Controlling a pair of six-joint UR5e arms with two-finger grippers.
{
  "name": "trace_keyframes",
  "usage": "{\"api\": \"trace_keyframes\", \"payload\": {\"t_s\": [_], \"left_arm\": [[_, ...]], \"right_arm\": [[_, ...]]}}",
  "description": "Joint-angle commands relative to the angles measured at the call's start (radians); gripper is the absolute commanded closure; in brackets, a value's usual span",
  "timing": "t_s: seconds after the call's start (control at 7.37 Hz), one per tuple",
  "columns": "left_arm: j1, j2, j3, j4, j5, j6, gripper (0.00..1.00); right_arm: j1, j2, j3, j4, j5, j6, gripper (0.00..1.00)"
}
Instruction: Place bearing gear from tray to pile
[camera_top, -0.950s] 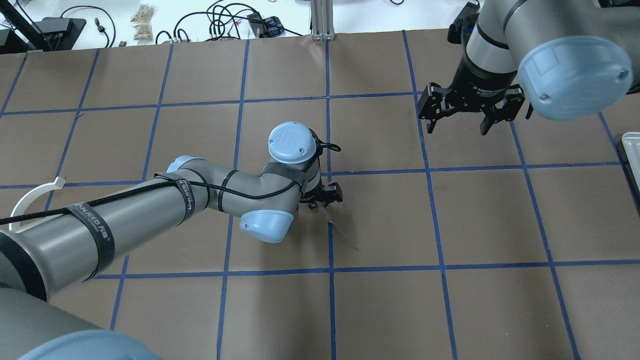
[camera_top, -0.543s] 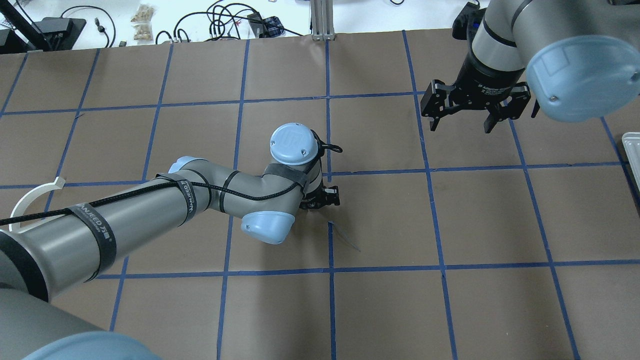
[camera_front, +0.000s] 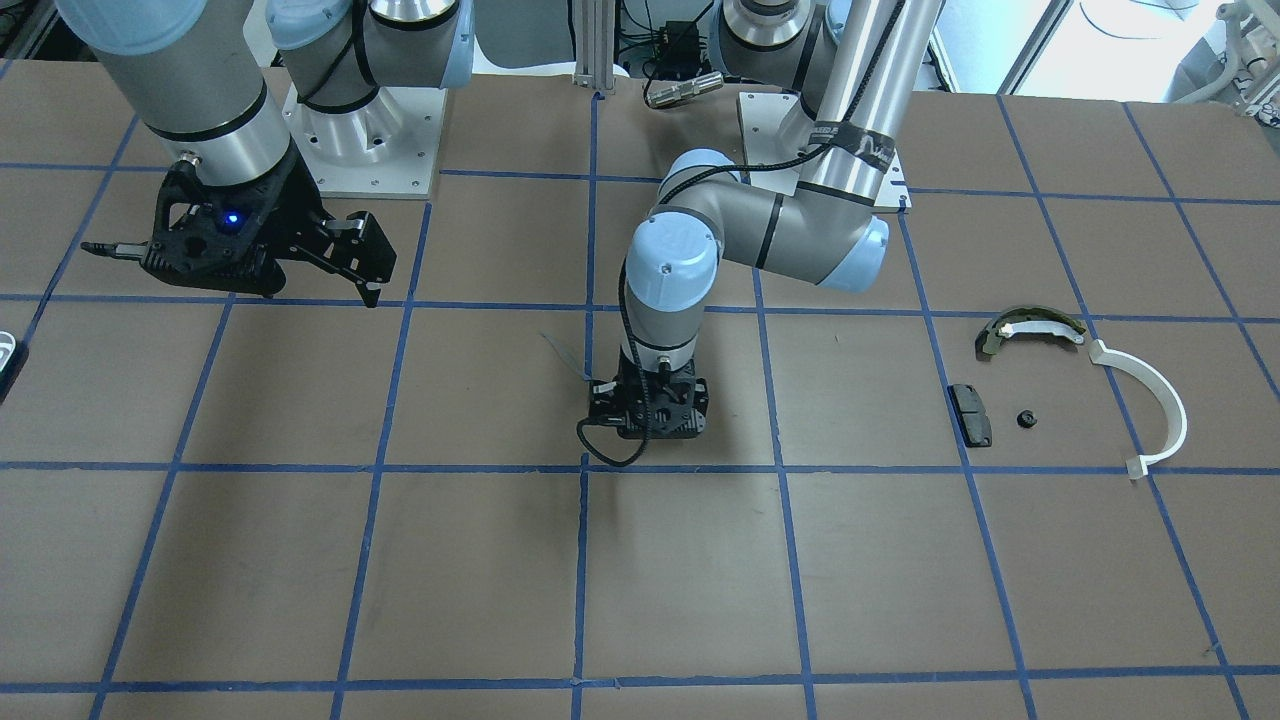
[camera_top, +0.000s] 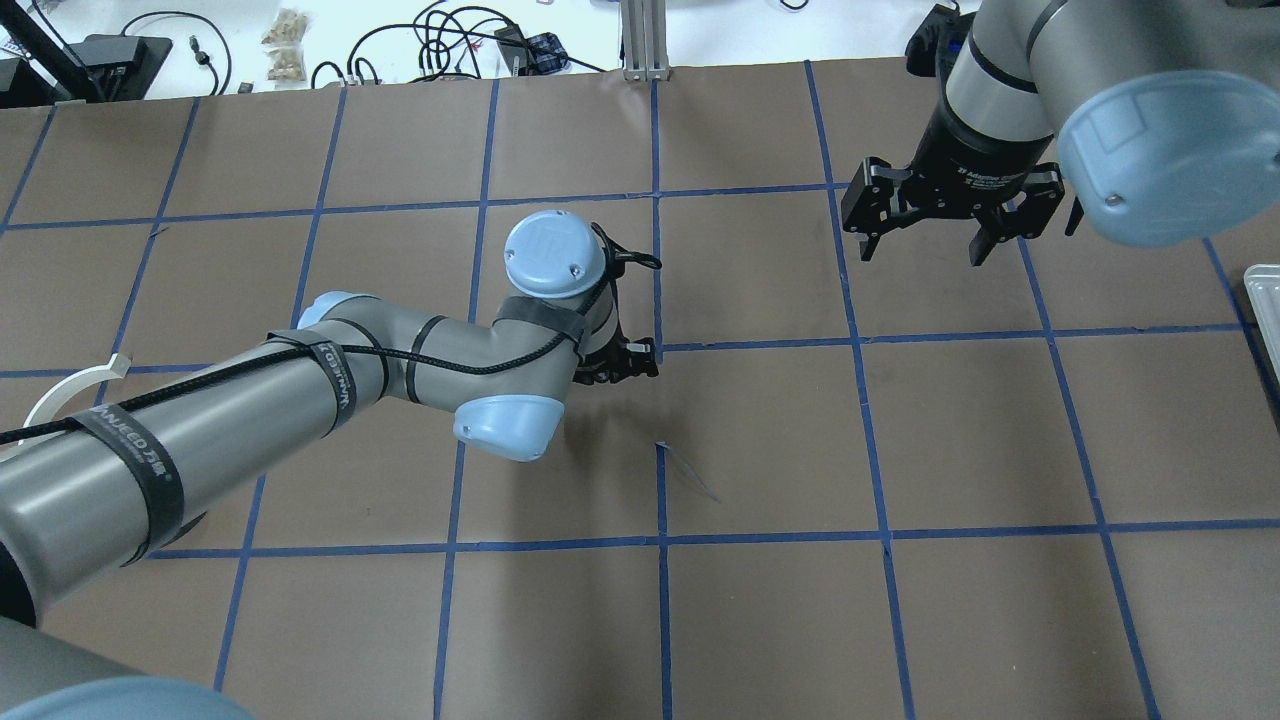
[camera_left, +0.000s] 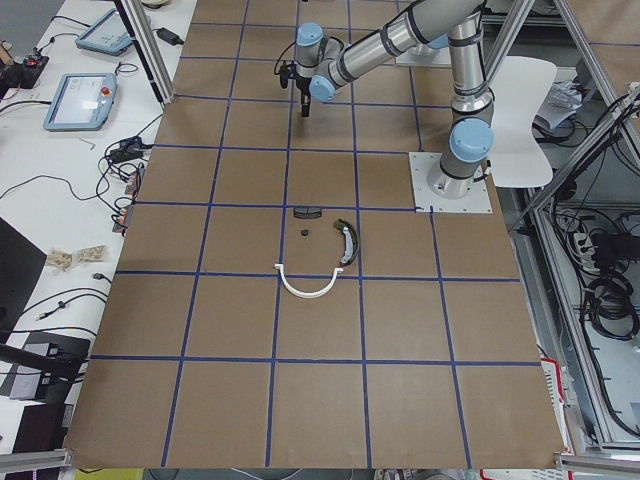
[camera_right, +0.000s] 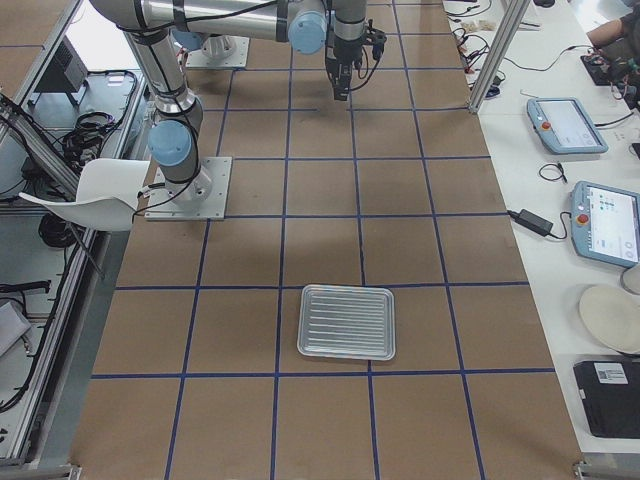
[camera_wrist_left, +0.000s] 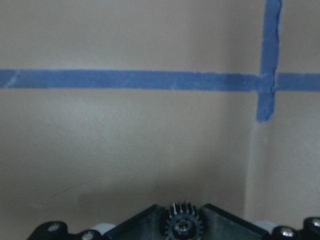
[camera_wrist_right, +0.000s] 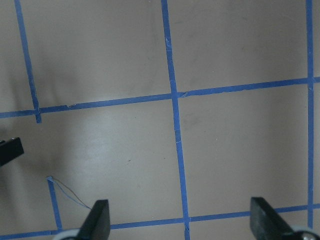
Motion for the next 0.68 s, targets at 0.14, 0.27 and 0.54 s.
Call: {"api": "trace_keyframes", "payload": {"t_s": [0.14,0.27,0.54], "left_arm": [[0.287,0.061,-0.016,-0.139,0.037,0.224,0.97],[0.402,0.067,-0.025,-0.144,0.048,0.328,0.97],[0.586,0.069,-0.031,-0.153,0.05,0.501,0.97]], "right_arm": [[-0.002,-0.023,0.007,0.01,0.0,-0.012,0.0],[-0.002,-0.029,0.007,0.01,0.0,-0.015,0.0],[-0.002,-0.037,0.007,0.012,0.001,-0.015,0.0]]}}
